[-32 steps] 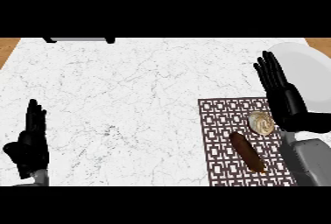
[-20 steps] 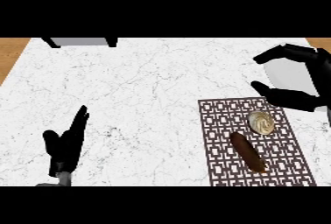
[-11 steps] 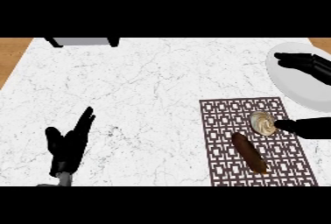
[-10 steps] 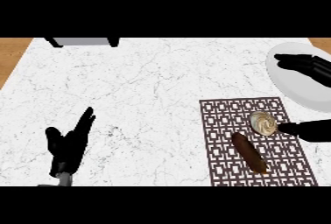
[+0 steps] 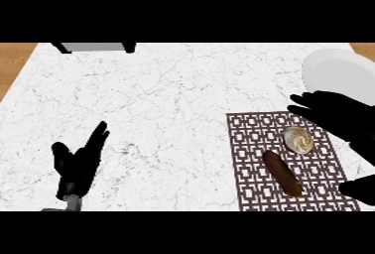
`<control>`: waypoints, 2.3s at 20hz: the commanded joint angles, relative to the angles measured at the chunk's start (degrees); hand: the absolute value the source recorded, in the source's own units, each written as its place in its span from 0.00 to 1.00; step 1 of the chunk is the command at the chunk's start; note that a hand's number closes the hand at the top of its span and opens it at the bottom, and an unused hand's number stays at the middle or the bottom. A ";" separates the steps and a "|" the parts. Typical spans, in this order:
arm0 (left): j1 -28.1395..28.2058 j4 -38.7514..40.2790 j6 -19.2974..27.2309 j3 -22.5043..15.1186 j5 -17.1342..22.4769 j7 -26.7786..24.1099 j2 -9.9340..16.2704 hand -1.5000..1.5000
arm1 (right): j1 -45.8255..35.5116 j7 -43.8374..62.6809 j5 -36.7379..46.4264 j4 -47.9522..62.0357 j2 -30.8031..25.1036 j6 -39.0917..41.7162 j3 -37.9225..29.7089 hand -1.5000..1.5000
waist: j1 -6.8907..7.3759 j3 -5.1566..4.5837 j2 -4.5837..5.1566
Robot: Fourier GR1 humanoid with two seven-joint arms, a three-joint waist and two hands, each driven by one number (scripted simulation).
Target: Pick the sweet potato from the placemat and place it in the plate
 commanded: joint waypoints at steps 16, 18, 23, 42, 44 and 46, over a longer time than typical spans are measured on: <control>1.56 -4.12 -0.92 -0.34 -1.22 5.51 -1.77 0.50 | 8.61 19.15 28.14 -2.53 13.65 6.90 16.75 0.00 | 0.59 -0.20 0.45; 0.07 -2.25 -0.56 -0.49 -1.97 4.09 -3.25 0.50 | 6.28 17.50 28.14 2.63 18.07 7.99 17.45 0.00 | 0.84 -0.21 0.55; -2.22 1.66 -3.19 2.03 -0.94 3.53 -2.78 0.50 | 9.49 15.65 34.90 5.30 21.39 5.39 19.16 0.00 | 0.57 -0.21 0.52; -1.98 -2.18 -4.35 3.89 -2.23 7.70 -3.06 0.50 | 8.91 9.67 47.72 14.02 26.03 6.51 14.54 0.00 | 0.65 -0.21 0.50; -1.51 -0.74 -3.52 2.92 -3.45 4.62 -5.50 0.50 | 12.06 9.27 49.60 15.27 26.66 4.76 14.39 0.00 | 0.51 -0.21 0.50; 1.07 -2.86 -3.92 2.77 -3.76 5.18 -4.93 0.50 | 12.50 8.88 51.84 16.27 27.20 4.39 14.87 0.00 | 0.63 -0.21 0.48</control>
